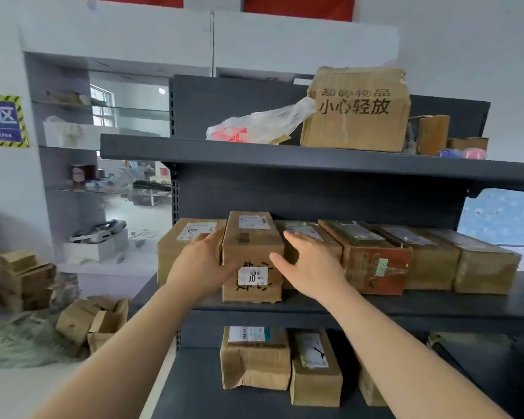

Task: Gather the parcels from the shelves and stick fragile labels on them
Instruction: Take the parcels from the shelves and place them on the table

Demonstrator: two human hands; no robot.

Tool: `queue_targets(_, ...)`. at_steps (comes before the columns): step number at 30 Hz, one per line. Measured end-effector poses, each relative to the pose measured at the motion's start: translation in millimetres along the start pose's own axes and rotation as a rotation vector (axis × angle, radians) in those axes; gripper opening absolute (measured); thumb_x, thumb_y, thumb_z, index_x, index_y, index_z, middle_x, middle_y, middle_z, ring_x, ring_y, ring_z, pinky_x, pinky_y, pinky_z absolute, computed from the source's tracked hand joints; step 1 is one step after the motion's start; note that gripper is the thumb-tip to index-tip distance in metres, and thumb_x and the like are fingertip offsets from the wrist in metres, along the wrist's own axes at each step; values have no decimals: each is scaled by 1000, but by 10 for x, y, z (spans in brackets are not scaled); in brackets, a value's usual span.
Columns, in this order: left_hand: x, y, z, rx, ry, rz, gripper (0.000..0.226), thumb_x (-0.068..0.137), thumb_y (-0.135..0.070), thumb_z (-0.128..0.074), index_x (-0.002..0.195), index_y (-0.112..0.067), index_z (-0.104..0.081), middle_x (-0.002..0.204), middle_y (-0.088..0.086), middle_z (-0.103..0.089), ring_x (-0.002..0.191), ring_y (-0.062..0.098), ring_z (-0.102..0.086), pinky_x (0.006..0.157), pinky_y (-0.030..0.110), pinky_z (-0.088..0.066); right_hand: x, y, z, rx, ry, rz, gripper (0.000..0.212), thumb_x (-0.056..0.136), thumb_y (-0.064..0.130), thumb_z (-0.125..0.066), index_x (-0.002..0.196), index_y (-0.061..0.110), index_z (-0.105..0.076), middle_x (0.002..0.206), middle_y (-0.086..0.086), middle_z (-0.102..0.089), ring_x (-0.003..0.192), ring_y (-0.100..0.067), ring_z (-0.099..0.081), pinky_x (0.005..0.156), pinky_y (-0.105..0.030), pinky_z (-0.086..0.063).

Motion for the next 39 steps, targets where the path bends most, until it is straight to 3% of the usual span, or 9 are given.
queue_targets(5,196,153,-305,-67,88,61,82,78,-51,-65,147,-24,-30,137,7,-50,116,25,-54,92,35,-46,260,-94,-292,-22,76,-6,78,81,75,-36,145,31,-31,148,2,-40,135,-22,-37,106,-41,-38)
queue_targets(9,246,176,-432,-74,106,17,76,79,-52,-64,144,-24,-35,127,4,-56,105,23,-58,88,34,-50,271,-157,-474,75,126,-43,78,79,75,-39,145,35,-30,121,5,-61,98,-18,-61,78,-36,-55)
queue_targets(16,229,218,-384,-257,40,3,65,80,-39,-71,139,-25,-46,116,-2,-66,95,16,-65,80,25,-49,213,-109,-481,155,147,-85,72,85,65,-46,146,32,-28,104,2,-66,73,-9,-58,71,-27,-51)
queue_targets(19,171,246,-307,-366,19,9,64,77,-37,-75,135,-29,-50,114,-5,-65,90,13,-66,80,31,-54,140,-46,-410,185,131,-100,72,86,62,-49,147,30,-28,136,2,-53,98,-15,-59,89,-31,-48)
queue_targets(21,105,273,-237,-433,2,11,62,74,-37,-77,131,-34,-53,110,-12,-64,86,8,-65,75,29,-55,48,-2,-344,227,105,-114,71,85,62,-51,146,31,-29,136,3,-51,109,-15,-53,91,-30,-44)
queue_targets(27,-190,307,20,-574,-47,-24,61,70,-41,-79,126,-42,-56,108,-22,-60,94,-5,-56,71,7,-44,-341,268,-84,398,5,-141,70,83,54,-60,144,33,-34,128,6,-57,84,2,-54,76,-18,-46)
queue_targets(29,-300,287,101,-638,-47,-51,61,69,-40,-80,125,-42,-56,114,-21,-61,101,-6,-54,81,11,-46,-491,359,9,437,-16,-163,70,83,54,-61,144,32,-35,131,6,-56,85,4,-55,76,-19,-49)
queue_targets(33,-550,244,283,-764,-57,-93,59,67,-36,-82,120,-47,-57,113,-23,-62,104,-11,-54,89,22,-49,-816,514,199,467,-64,-207,71,81,53,-63,143,29,-38,139,8,-48,120,-4,-48,100,-29,-44)
queue_targets(39,-987,62,673,-778,-78,-206,61,67,-39,-79,121,-49,-53,107,-30,-54,102,-10,-53,83,22,-51,-1363,782,536,466,-144,-251,70,78,56,-62,140,33,-41,122,19,-55,101,-12,-61,85,-32,-55)
Point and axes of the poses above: each hand's wrist, its own x-axis towards the middle knuckle, its own z-axis out of the back of the hand, y = z × x, the point moved 10 cm from there along x, towards the middle knuckle
